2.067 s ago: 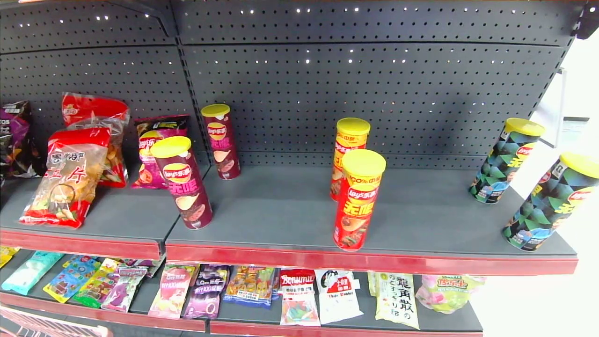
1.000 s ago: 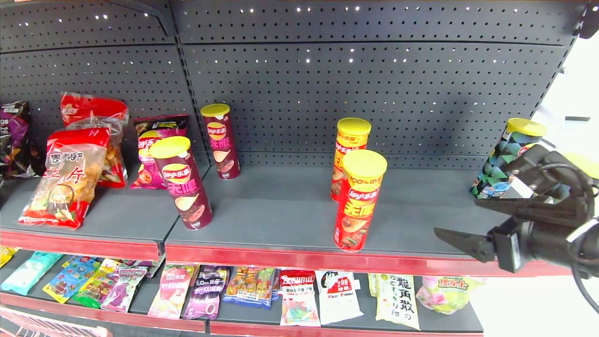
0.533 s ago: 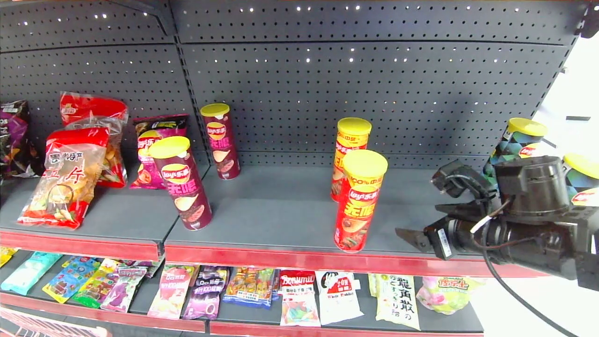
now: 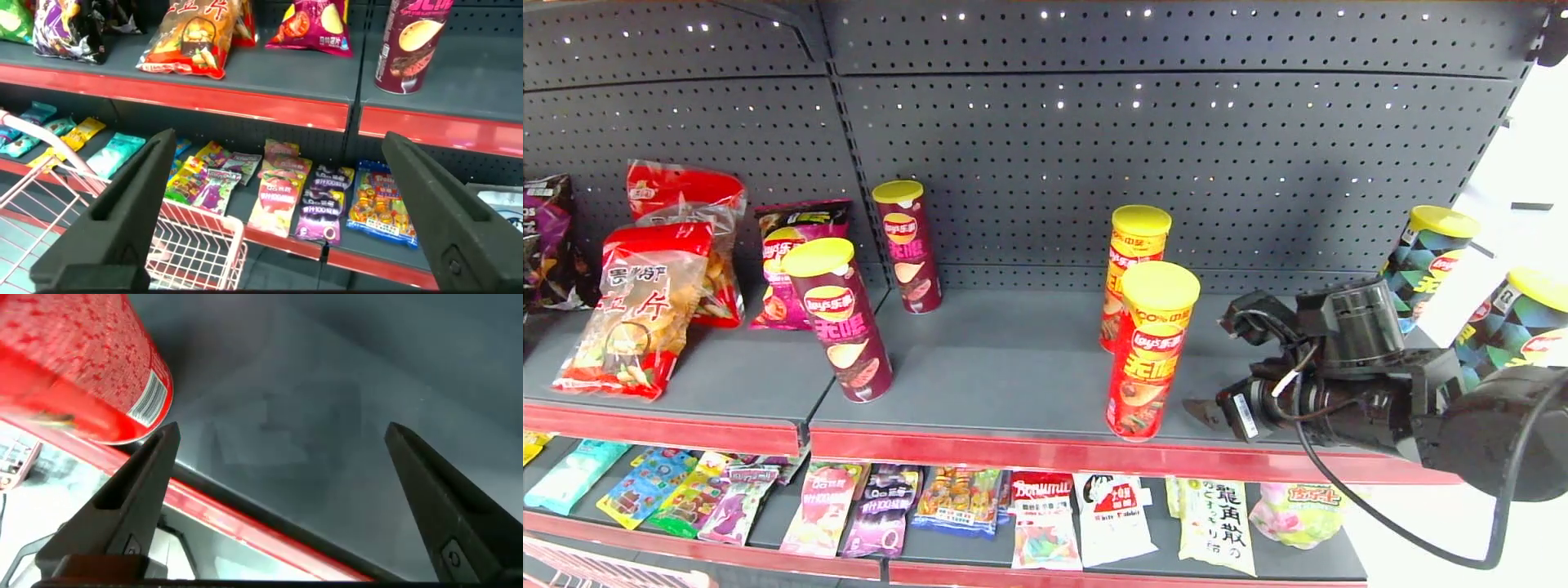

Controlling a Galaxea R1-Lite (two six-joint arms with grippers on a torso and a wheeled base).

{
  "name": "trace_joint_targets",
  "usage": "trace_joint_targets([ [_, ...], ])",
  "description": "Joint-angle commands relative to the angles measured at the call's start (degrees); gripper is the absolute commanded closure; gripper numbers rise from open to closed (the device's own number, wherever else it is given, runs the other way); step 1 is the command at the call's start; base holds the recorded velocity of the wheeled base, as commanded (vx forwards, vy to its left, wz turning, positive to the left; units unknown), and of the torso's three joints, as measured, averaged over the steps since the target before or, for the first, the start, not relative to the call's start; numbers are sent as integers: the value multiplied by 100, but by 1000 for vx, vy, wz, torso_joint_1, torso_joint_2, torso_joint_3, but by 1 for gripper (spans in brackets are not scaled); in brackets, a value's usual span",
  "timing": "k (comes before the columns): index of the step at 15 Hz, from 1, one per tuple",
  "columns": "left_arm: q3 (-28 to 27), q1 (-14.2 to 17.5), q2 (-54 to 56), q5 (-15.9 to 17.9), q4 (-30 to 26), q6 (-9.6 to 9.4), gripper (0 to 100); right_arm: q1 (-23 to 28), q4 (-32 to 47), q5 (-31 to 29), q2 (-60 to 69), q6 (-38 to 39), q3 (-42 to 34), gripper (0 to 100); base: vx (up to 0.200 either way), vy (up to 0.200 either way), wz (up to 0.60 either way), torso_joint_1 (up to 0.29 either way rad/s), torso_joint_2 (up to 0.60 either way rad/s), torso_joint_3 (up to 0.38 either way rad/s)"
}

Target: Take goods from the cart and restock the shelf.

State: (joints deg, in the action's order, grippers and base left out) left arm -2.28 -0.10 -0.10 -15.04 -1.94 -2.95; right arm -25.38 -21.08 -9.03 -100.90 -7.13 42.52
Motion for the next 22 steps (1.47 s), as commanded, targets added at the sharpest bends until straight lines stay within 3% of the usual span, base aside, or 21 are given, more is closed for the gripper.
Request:
trace_joint_targets([
  [1, -1, 1, 1, 1, 0, -4, 0, -55, -2, -11, -211, 1, 99, 0, 0, 0, 0, 0, 0, 0],
  [22, -1, 1, 1, -16, 0, 31, 0, -380, -19, -125, -729, 221, 476, 0, 0, 0, 0, 0, 0, 0],
])
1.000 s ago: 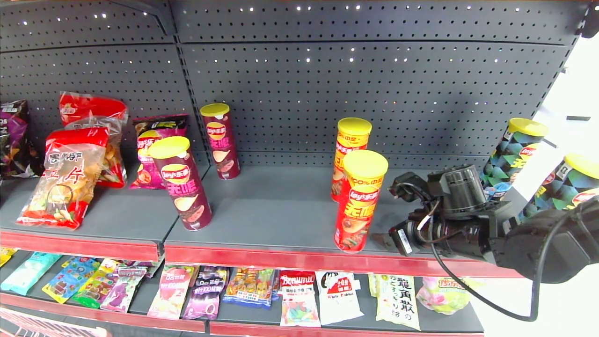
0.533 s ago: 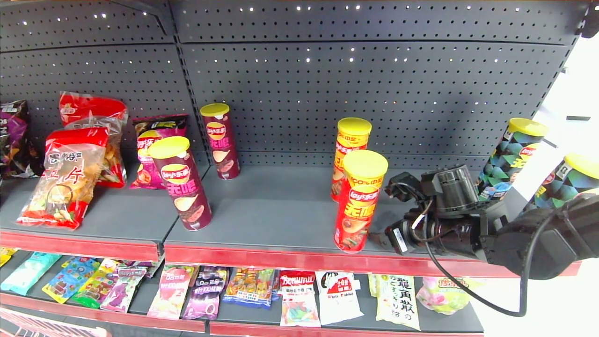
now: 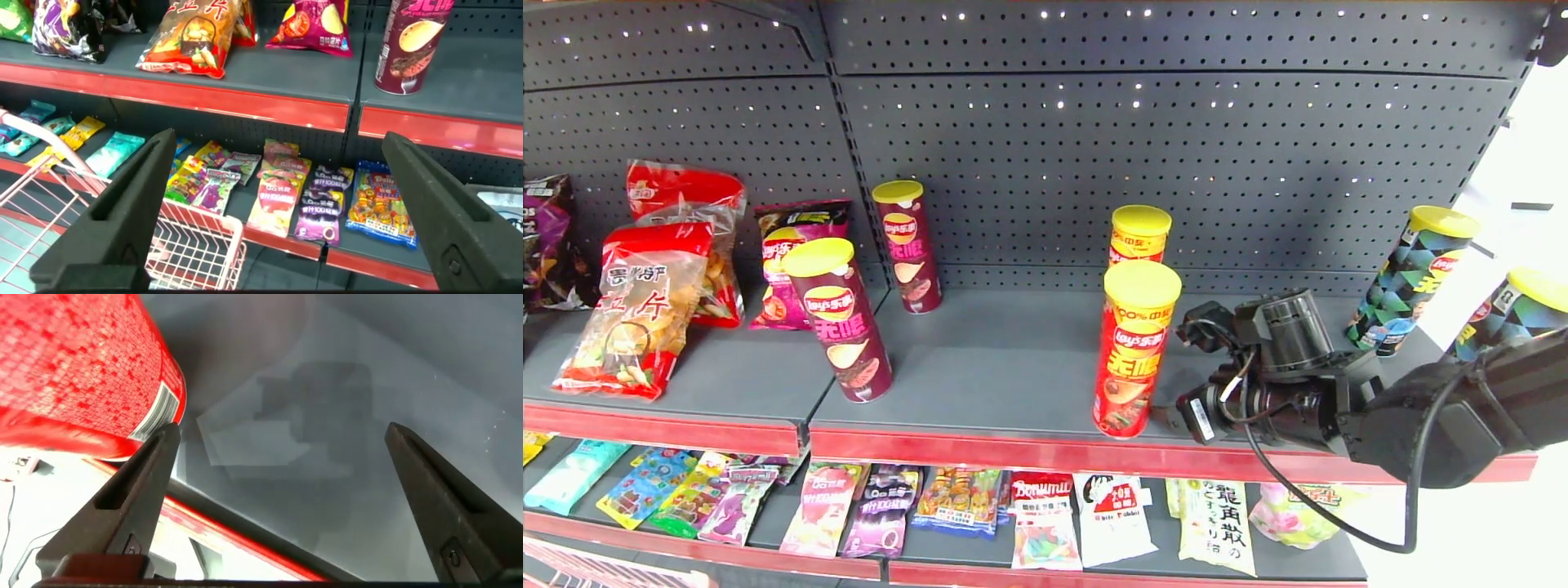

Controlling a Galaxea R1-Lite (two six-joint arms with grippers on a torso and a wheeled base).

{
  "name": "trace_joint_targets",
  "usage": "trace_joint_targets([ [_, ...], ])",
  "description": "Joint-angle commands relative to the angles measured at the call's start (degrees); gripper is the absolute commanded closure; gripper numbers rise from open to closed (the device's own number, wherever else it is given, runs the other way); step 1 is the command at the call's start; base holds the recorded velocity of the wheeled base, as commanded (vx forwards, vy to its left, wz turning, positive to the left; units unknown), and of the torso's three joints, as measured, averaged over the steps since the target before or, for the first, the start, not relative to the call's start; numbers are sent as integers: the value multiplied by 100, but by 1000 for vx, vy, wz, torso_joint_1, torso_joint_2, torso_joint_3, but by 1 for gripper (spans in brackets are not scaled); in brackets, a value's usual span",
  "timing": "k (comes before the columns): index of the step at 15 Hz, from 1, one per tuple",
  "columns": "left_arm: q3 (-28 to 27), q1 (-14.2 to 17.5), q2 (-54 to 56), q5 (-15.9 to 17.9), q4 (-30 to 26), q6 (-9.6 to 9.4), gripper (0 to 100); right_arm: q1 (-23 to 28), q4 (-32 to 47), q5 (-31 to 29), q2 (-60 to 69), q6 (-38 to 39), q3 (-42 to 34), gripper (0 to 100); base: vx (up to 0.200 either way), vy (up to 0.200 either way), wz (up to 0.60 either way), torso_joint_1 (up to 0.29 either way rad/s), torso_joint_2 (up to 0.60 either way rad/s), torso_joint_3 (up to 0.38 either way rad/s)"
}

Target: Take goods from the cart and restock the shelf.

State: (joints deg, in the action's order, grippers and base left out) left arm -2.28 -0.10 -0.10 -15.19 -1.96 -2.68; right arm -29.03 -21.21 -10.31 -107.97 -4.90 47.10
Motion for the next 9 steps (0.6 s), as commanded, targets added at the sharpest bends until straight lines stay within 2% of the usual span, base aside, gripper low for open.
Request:
trace_joint_targets([
  [1, -1, 1, 1, -2, 3, -4, 0, -15, -6, 3, -22, -2, 44, 0, 0, 0, 0, 0, 0, 0],
  [9, -1, 1, 1, -2, -6, 13, 0, -24, -6, -6, 22, -2, 18, 0, 0, 0, 0, 0, 0, 0],
])
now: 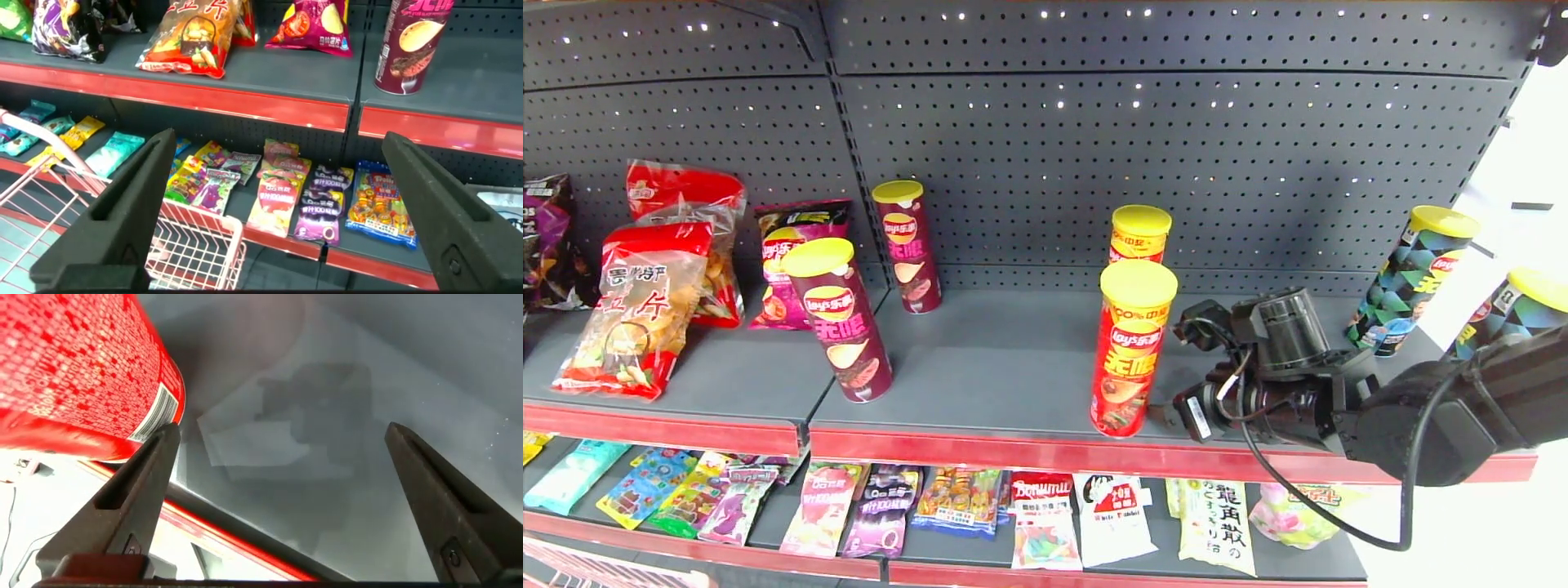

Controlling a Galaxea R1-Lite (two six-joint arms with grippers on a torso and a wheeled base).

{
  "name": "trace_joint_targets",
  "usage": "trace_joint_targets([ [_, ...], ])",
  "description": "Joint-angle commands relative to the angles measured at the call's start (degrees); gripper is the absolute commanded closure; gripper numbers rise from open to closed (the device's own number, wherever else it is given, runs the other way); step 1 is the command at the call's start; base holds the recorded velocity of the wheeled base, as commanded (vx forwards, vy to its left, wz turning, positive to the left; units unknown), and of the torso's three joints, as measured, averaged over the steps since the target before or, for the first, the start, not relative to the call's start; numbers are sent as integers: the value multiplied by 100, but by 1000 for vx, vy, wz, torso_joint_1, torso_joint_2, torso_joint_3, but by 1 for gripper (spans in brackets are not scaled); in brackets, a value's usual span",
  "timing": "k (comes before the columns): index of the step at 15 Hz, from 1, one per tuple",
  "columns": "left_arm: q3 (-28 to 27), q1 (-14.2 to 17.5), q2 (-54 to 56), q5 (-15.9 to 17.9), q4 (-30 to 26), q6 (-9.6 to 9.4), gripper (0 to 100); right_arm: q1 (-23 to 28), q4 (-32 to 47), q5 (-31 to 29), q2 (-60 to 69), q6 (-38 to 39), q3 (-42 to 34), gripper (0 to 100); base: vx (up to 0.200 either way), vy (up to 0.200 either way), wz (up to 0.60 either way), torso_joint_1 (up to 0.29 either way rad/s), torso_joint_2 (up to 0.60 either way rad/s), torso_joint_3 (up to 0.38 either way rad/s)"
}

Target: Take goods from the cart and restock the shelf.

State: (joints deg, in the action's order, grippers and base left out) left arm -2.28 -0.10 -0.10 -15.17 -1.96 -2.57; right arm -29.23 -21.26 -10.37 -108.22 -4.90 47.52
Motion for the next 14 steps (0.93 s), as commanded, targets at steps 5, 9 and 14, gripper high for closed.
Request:
trace_joint_targets([
  [5, -1, 1, 1, 14, -6, 117, 0, 102, 8, -193, 1285, 15, -445, 0, 0, 0, 0, 0, 0, 0],
  [9, -1, 1, 1, 128, -6, 134, 0, -30, 61, -211, 3465, -116, -1535, 0, 0, 0, 0, 0, 0, 0],
  [14, -1, 1, -17, 532, -6, 134, 0, 568, 1818, -439, 6893, -626, -1799, 0, 0, 0, 0, 0, 0, 0],
])
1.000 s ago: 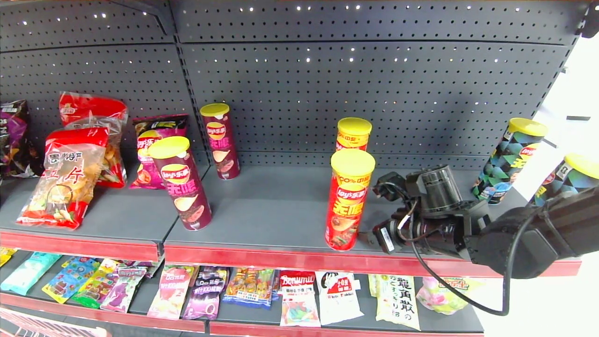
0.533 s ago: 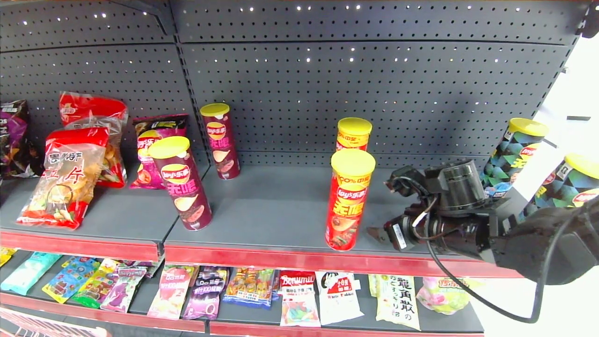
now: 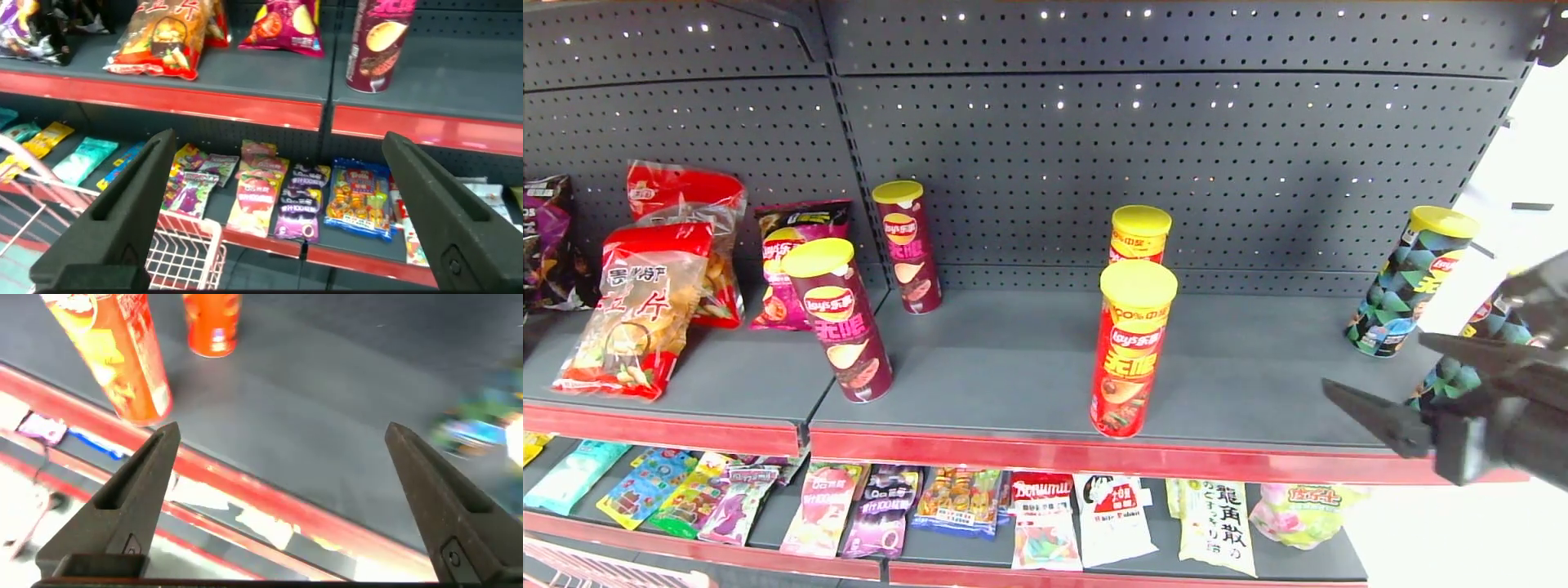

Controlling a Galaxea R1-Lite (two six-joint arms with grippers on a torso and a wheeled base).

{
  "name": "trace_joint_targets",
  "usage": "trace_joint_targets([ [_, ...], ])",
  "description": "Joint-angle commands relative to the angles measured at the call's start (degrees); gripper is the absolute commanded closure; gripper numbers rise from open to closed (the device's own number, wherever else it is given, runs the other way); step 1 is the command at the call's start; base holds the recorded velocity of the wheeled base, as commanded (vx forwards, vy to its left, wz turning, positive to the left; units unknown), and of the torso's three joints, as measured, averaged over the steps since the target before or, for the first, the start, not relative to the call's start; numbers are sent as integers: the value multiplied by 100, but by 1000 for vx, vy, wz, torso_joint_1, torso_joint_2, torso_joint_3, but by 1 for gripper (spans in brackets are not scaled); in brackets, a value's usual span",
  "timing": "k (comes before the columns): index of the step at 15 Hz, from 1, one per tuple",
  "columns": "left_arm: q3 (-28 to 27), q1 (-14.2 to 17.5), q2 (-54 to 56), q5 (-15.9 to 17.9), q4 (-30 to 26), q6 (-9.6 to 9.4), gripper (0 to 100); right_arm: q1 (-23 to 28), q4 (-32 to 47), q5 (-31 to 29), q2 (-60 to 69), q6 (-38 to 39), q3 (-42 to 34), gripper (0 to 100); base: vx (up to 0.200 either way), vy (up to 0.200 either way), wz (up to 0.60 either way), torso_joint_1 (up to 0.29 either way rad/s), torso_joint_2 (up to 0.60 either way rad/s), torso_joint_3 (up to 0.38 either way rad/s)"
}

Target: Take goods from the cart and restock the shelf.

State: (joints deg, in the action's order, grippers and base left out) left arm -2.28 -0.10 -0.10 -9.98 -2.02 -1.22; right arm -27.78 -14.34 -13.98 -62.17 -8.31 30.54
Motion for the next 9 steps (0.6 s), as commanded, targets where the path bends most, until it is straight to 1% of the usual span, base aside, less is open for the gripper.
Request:
trace_joint_targets([
  [1, -1, 1, -8, 58, 0, -1, 0, 722, 1829, -87, 2842, -285, 49, 0, 0, 0, 0, 0, 0, 0],
  [2, -1, 1, -8, 102, 0, -1, 0, 1029, 2286, -122, 3203, -267, 93, 0, 0, 0, 0, 0, 0, 0],
  [3, -1, 1, -8, 251, 0, -10, 0, 1803, 3042, -219, 3888, -188, 84, 0, 0, 0, 0, 0, 0, 0],
  [4, -1, 1, -8, 392, 0, -10, 0, 2330, 3578, -201, 4257, -39, 75, 0, 0, 0, 0, 0, 0, 0],
  [5, -1, 1, 1, 489, 0, -19, 0, 2620, 3965, -184, 4556, 216, 5, 0, 0, 0, 0, 0, 0, 0],
  [6, -1, -8, 1, 550, 0, -19, 0, 2699, 4105, -175, 4688, 366, -48, 0, 0, 0, 0, 0, 0, 0],
  [7, -1, -8, 1, 700, 0, -19, 0, 2708, 4185, -175, 5039, 515, -276, 0, 0, 0, 0, 0, 0, 0],
  [8, -1, 1, 1, 770, 0, -19, 0, 2620, 4176, -87, 5620, 497, -681, 0, 0, 0, 0, 0, 0, 0],
  [9, -1, 1, 1, 770, 0, -1, 0, 2567, 4114, 45, 5839, 489, -1032, 0, 0, 0, 0, 0, 0, 0],
])
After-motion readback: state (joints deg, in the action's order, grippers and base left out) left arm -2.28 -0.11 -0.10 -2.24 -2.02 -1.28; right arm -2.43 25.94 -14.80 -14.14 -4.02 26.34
